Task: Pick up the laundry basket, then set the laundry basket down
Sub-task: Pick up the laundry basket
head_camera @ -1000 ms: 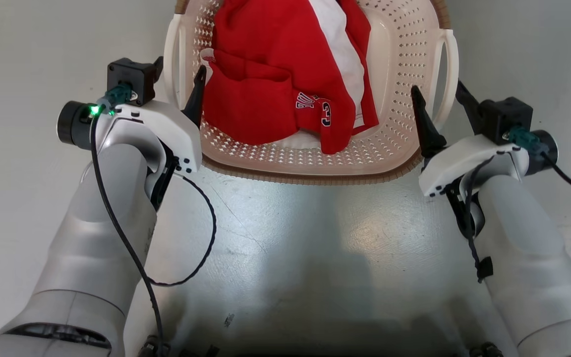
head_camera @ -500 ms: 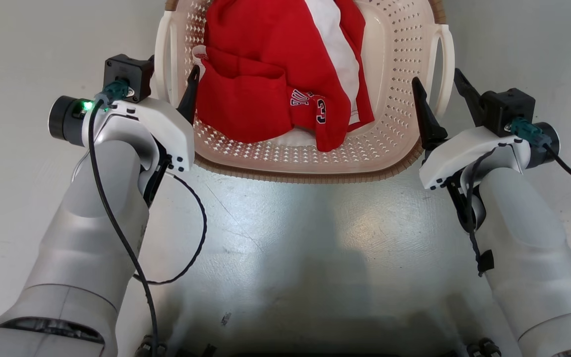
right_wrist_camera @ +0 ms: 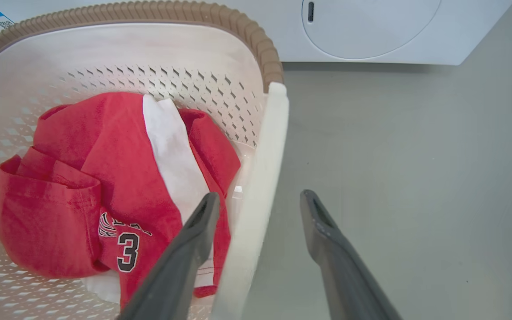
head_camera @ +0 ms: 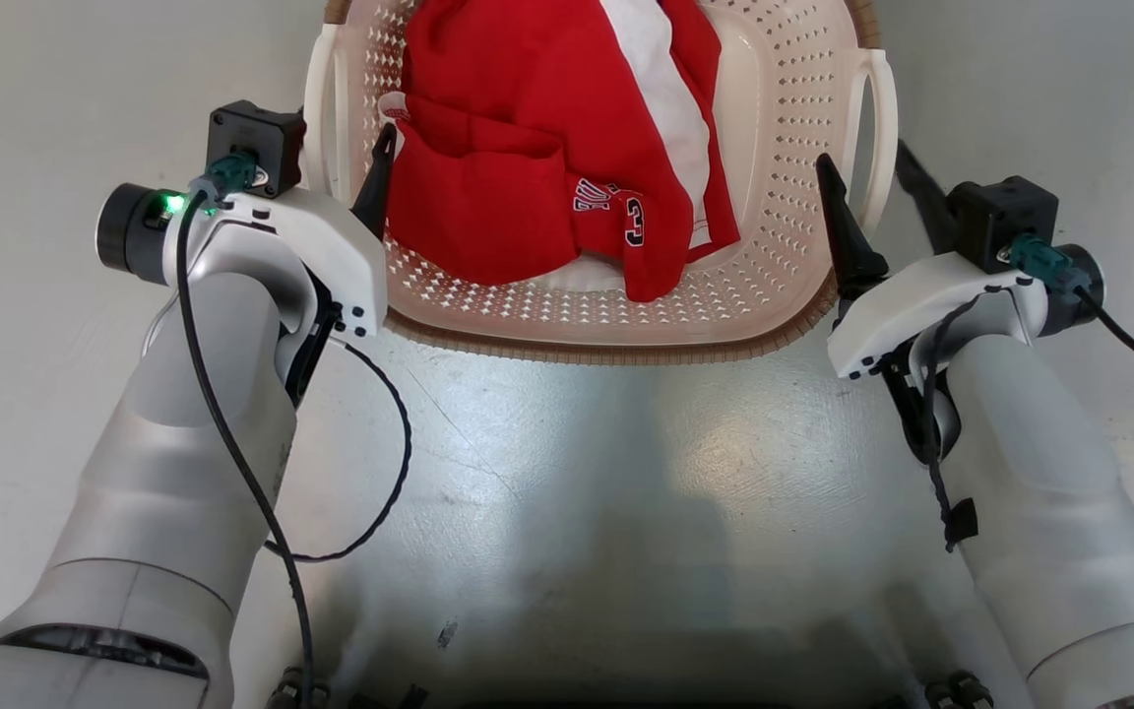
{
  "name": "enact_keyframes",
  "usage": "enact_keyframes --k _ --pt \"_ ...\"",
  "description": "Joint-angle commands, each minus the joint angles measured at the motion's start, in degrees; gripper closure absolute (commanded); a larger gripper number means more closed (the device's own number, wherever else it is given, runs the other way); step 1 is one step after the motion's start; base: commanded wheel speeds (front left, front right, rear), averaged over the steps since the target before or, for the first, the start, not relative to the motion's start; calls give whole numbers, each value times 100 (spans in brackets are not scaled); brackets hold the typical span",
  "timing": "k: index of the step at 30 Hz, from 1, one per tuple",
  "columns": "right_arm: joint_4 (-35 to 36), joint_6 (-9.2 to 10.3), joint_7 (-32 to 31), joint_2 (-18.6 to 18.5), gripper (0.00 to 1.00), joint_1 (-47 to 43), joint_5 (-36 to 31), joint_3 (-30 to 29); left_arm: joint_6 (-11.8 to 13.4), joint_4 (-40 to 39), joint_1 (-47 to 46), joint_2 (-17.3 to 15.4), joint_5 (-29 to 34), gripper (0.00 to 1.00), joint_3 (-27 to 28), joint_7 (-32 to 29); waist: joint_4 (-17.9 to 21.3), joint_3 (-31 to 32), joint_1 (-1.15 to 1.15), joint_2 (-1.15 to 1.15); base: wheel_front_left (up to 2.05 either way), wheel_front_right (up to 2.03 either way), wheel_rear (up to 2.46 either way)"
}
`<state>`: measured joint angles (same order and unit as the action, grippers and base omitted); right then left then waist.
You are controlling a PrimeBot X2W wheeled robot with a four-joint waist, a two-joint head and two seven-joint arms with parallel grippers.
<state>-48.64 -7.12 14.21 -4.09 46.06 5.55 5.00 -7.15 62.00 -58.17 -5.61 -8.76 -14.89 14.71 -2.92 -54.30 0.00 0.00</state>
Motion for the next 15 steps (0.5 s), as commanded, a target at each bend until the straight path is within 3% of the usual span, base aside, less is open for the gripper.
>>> enact_keyframes --k 1,15 --pt "35 -36 79 122 100 -202 154 181 -34 5 62 -183 -46 100 56 29 -8 7 0 0 0 0 0" --pt "-606 -36 79 122 100 -251 202 276 -34 247 316 -149 -239 100 -30 29 -54 386 0 0 0 0 0"
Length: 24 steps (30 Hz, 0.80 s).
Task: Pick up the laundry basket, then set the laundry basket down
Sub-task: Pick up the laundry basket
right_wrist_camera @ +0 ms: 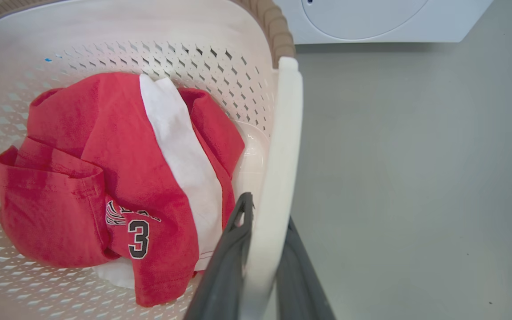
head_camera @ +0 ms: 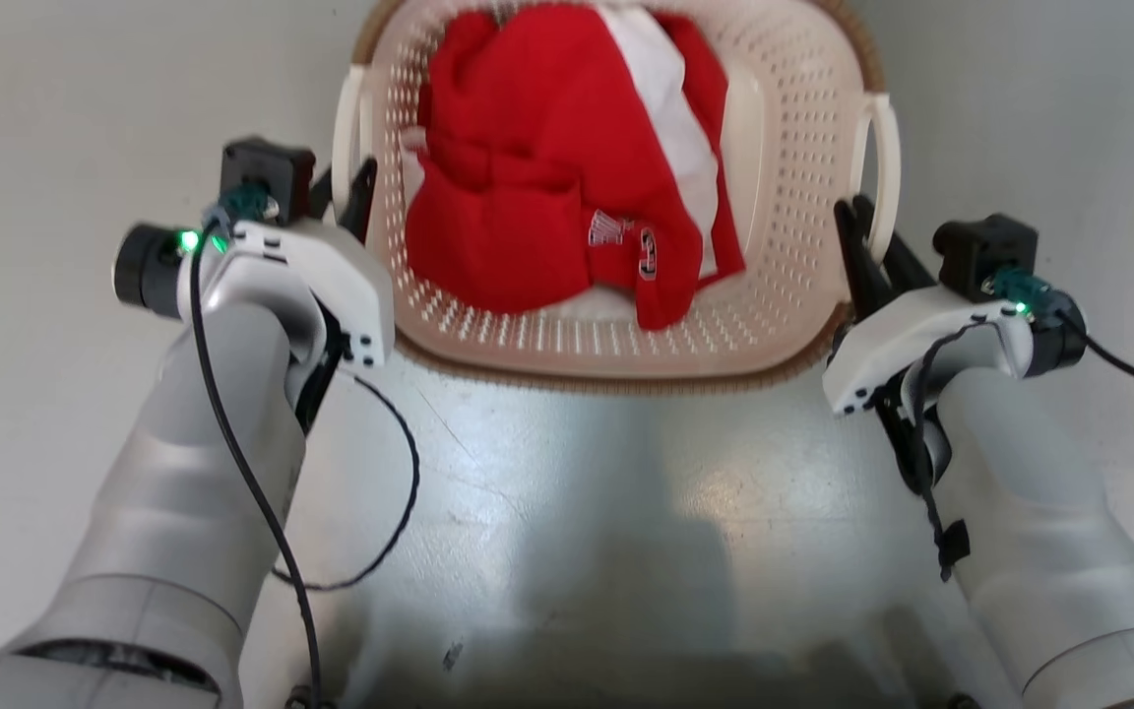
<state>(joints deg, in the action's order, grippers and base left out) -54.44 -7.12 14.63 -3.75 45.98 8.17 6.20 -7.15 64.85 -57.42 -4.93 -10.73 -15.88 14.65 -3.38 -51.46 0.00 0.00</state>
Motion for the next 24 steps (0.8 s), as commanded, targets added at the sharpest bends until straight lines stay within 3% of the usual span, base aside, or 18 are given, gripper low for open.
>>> enact_keyframes --k 1,10,24 --pt "-100 -36 37 87 100 -251 -52 182 -34 -16 280 -215 -47 100 64 35 -7 166 0 0 0 0 0" --pt "-846 -36 -2 87 100 -338 340 723 -34 396 721 -165 -168 100 -27 35 64 970 0 0 0 0 0" --pt "-1341 -36 -785 87 100 -932 1364 1941 -34 748 1674 -100 -373 100 -252 17 227 2659 0 0 0 0 0"
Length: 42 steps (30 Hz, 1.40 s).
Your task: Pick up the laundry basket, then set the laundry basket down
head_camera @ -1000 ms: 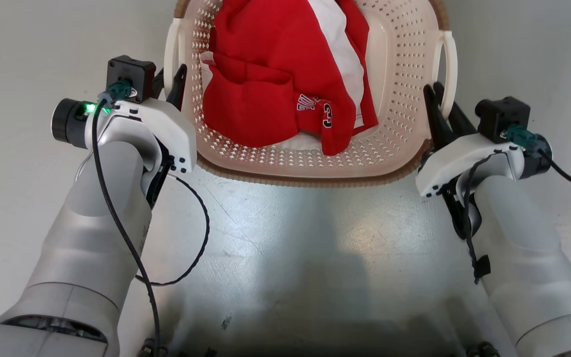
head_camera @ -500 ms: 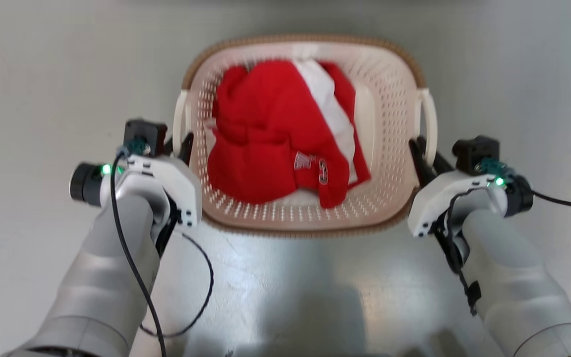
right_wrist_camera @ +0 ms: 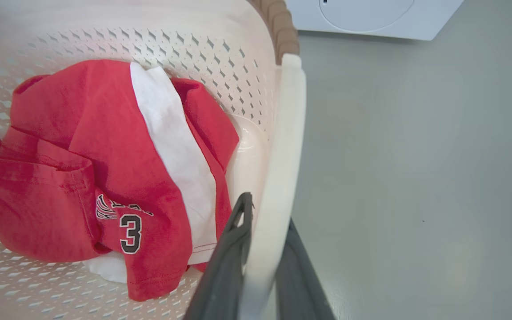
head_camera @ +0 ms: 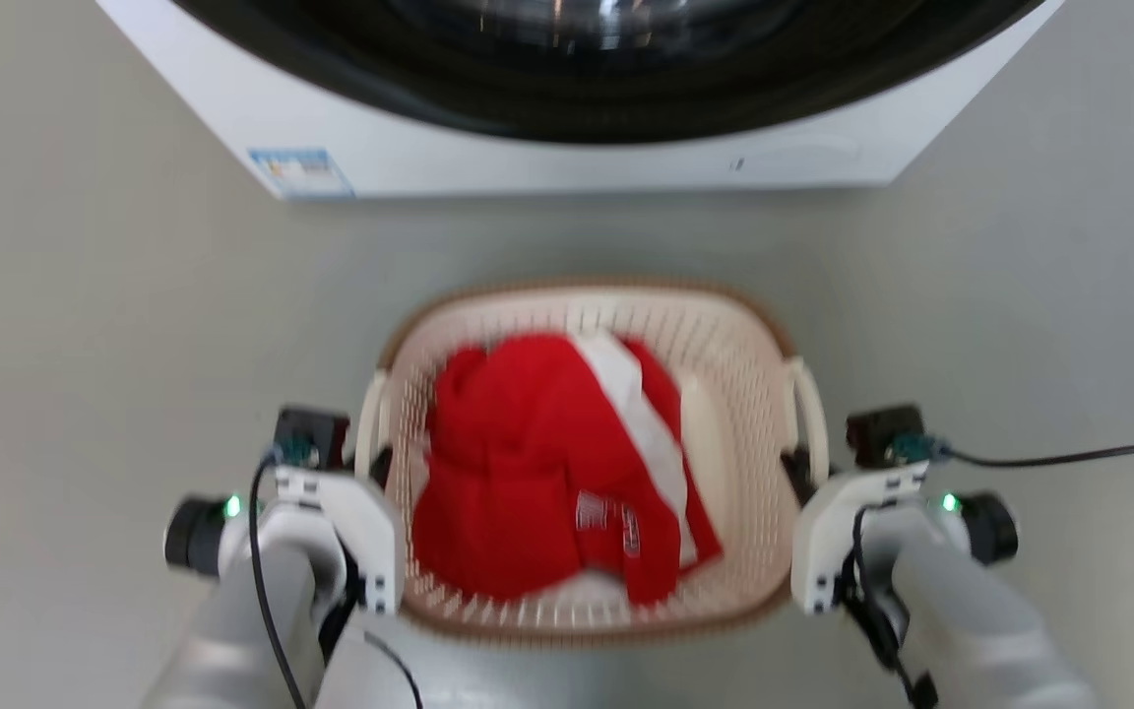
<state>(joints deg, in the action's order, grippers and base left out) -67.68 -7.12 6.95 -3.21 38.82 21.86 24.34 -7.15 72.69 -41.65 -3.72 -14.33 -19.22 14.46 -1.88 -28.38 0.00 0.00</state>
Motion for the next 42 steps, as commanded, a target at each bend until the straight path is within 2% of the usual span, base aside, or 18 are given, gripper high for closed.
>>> enact_keyframes --k 1,11,20,42 --pt "-10 -36 -105 34 100 -286 80 215 -34 -17 180 -218 -43 100 43 5 101 472 0 0 0 0 0" --pt "-38 -36 -903 34 100 -752 878 912 -34 -48 933 -275 -640 100 -652 -615 365 1770 0 0 0 0 0" --pt "-120 -36 -1129 34 100 -999 1213 1244 -34 -266 1379 -291 -1077 100 -1255 -996 334 2682 0 0 0 0 0" --pt "-254 -36 -1293 34 100 -915 1637 1638 -34 -351 1353 -447 -1833 100 -1885 -1228 301 3172 0 0 0 0 0"
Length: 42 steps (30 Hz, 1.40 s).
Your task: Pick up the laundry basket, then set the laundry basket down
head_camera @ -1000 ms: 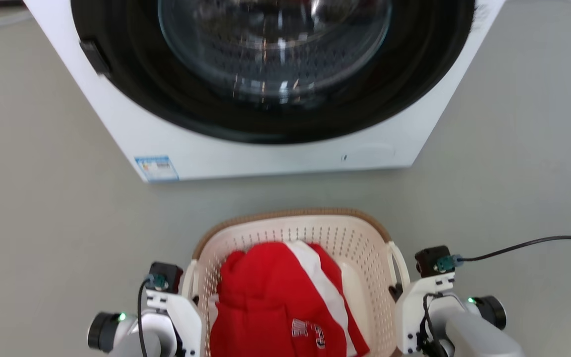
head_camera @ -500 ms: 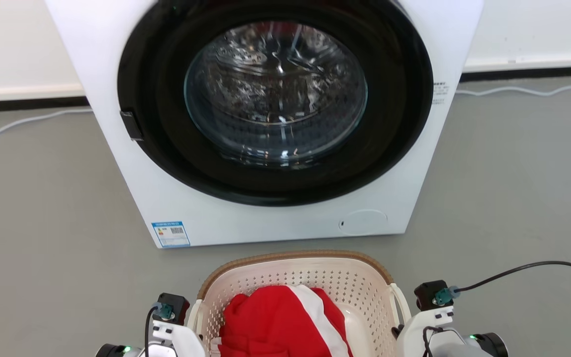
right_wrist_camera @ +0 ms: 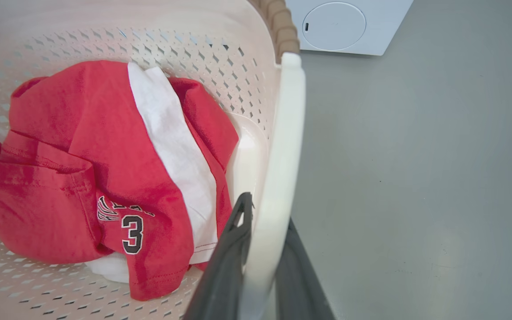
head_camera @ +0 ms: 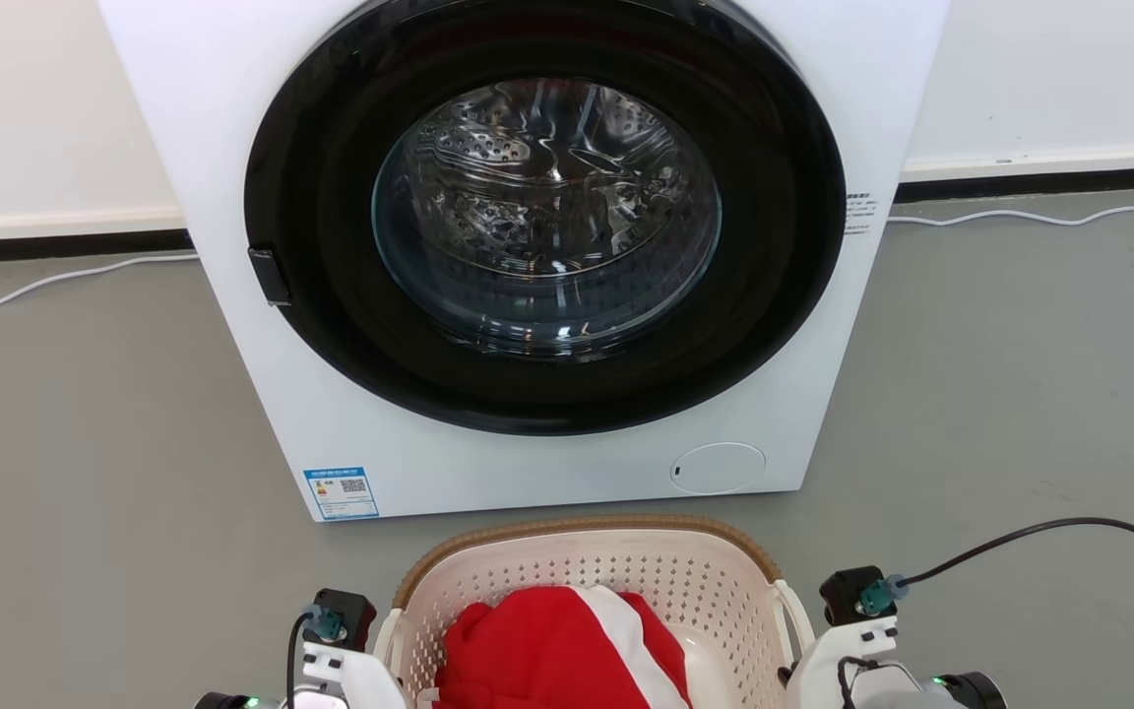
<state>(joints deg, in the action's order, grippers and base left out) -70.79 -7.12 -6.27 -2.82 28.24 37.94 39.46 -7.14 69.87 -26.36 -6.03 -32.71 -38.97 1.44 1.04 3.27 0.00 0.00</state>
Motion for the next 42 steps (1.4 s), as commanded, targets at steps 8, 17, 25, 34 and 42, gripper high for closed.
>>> enact_keyframes --k 8,17,25,34,42 --pt "9 -36 48 -6 100 191 123 233 -35 19 -186 -192 -180 100 -21 7 43 26 0 0 0 0 0" --pt "-19 -36 81 -6 100 217 234 344 -35 75 -229 -183 -304 100 -172 20 17 32 0 0 0 0 0" --pt "-19 -36 94 -6 100 244 332 423 -35 120 -259 -193 -383 100 -269 55 2 8 0 0 0 0 0" --pt "-70 -36 133 -6 100 299 425 498 -35 154 -312 -210 -489 100 -384 73 -3 -42 0 0 0 0 0" --pt "-72 -36 347 -6 100 368 467 565 -35 157 -400 -209 -556 100 -488 165 -21 -181 0 0 0 0 0"
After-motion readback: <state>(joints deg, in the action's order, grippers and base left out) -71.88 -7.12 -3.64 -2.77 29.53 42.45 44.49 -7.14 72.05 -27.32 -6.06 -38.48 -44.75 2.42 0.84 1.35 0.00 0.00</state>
